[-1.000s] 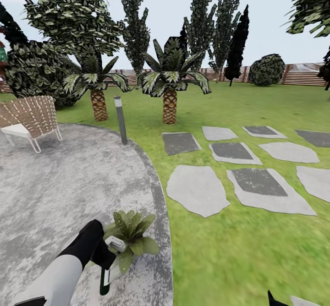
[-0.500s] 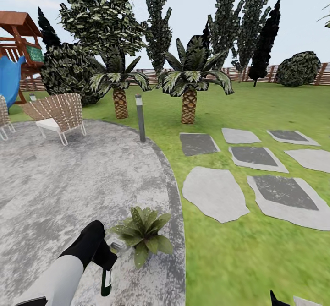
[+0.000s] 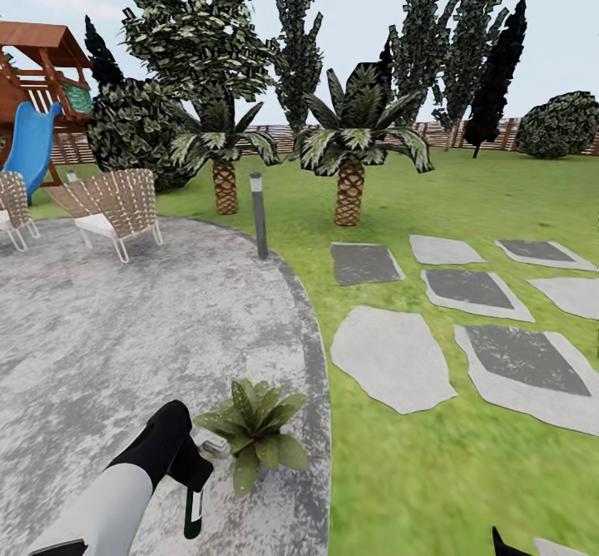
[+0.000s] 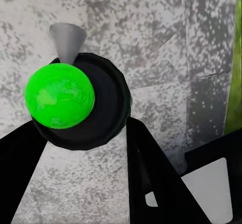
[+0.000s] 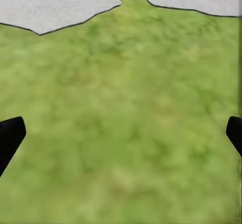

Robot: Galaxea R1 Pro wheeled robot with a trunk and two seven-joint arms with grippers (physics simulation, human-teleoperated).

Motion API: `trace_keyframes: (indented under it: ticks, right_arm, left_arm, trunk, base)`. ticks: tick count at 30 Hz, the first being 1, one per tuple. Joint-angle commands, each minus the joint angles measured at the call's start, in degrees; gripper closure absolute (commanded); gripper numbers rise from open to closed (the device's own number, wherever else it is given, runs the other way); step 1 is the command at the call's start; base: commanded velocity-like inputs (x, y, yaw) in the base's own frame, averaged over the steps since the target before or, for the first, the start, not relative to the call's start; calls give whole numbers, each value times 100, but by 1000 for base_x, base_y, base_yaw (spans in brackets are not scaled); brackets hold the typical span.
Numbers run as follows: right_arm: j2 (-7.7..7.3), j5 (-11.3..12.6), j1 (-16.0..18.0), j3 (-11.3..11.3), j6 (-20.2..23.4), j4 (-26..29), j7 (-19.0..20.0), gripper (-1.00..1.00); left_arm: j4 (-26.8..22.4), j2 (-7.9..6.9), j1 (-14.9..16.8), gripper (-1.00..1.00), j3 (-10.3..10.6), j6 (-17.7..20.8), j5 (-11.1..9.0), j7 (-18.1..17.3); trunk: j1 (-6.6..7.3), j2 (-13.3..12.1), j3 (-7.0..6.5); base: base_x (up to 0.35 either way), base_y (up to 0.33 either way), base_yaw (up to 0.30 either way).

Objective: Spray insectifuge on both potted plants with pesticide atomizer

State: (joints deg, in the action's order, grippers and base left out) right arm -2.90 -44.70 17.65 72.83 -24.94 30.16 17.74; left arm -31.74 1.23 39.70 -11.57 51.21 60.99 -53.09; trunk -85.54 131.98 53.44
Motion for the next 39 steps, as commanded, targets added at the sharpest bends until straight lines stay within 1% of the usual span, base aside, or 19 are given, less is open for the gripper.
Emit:
trace_keyframes:
  ticks: [1,6,11,14,19,26,31,33,36,39]
  right_arm:
    - [0,-29,10,48,-29,-10,45,-100]
    - [3,-30,9,40,-29,-25,45,-100]
    - [4,-30,9,39,-29,-29,45,-100]
    - [4,-30,8,39,-29,-28,45,-100]
    - [6,-30,10,39,-29,-28,45,-100]
    - [4,-30,6,39,-29,-28,45,-100]
    - [8,-30,9,39,-29,-28,45,-100]
    - [8,-30,7,39,-29,-19,45,-100]
    - [9,-29,9,40,-29,-1,45,-100]
    - [1,-30,8,46,-29,9,45,-100]
  left_arm:
    - [-13,9,3,100,-46,21,67,-42]
    - [-31,9,11,100,-47,23,71,-43]
    - [-34,13,12,100,-47,21,71,-38]
    - [-34,17,12,100,-47,25,71,-35]
    - [14,6,-36,100,-38,21,71,-35]
    - [48,-29,-91,100,-48,0,65,-8]
    - [51,-83,-184,100,-79,-12,74,12]
    - [45,-100,-296,100,-75,-41,76,27]
    - [39,-110,-416,100,-53,-66,73,168]
    - [43,-113,-478,100,-41,-79,61,487]
  trunk:
    - [1,3,6]
    - [1,3,6]
    - [1,3,6]
    - [1,3,6]
    - [1,3,6]
    - [1,3,6]
    - [1,3,6]
    - [1,3,6]
    - [1,3,6]
    - [1,3,6]
  base:
    - [-75,-272,0]
    - [-127,-266,15]
    - [-78,-263,186]
    - [20,-263,239]
    - [133,-250,52]
    - [39,-46,5]
    - [1,-1,195]
    - [0,0,212]
    - [0,0,73]
    - [0,0,15]
